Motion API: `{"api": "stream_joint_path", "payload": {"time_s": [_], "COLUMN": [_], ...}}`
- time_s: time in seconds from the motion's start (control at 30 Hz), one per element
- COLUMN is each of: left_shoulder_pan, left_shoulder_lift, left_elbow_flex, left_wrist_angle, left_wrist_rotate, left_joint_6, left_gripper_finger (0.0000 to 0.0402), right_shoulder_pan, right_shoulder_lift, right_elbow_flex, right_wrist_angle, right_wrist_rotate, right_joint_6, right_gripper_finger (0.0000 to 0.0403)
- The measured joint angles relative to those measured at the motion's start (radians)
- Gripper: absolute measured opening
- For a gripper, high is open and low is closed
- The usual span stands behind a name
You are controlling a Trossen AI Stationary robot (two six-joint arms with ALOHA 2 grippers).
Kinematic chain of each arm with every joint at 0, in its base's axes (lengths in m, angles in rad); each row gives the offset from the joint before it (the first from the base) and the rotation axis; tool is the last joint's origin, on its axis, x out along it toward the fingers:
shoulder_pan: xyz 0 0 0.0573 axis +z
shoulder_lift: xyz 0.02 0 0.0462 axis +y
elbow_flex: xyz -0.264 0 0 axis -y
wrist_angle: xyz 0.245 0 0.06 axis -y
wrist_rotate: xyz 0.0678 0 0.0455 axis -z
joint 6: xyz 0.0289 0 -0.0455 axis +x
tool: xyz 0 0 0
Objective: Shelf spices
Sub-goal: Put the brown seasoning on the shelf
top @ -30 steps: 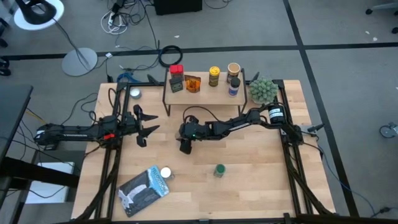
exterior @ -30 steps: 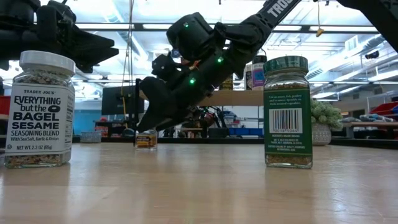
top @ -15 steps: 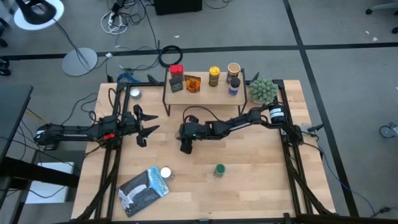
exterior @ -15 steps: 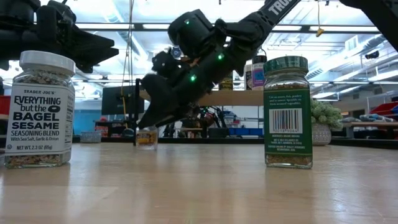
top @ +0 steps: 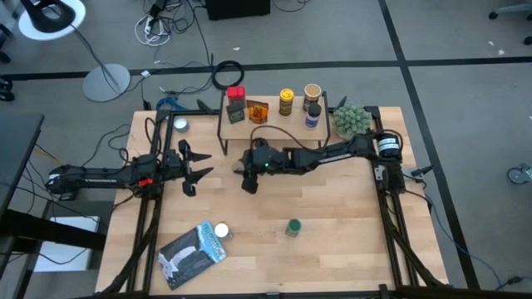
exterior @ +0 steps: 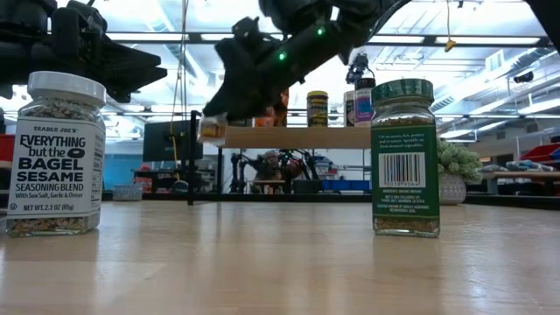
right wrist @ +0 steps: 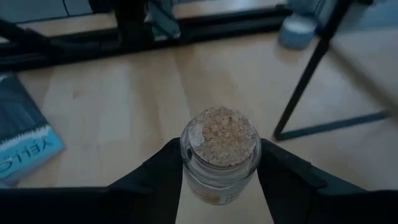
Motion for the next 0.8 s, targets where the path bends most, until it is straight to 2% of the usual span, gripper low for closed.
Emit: {"api": "stream_joint_path", "payload": {"time_s": [0.23, 0.57, 0.8], "left_shoulder_pan": [0.000, 0.000, 0.000], "left_shoulder_lift": [0.000, 0.000, 0.000], "left_elbow_flex": [0.000, 0.000, 0.000], "left_wrist_angle": [0.000, 0.001, -0.004], "left_wrist_rotate": [-0.001, -0.008, -0.008], "left_joint_6": [0.000, 0.021, 0.023], "left_gripper_finger": [0.0214, 0.0214, 0.0214], "right_shoulder_pan": [-0.075, -0.173, -0.224], "right_shoulder_lift": [-0.062, 0.023, 0.031], "right_elbow_flex": [0.022, 0.332, 0.318], "right_wrist_angle": [-0.042, -0.291, -0.356], "right_wrist_rotate": [-0.009, -0.039, -0.059], "right_joint_6": [-0.031, -0.147, -0.157], "right_gripper_finger": [0.0184, 0.0184, 0.0185]}}
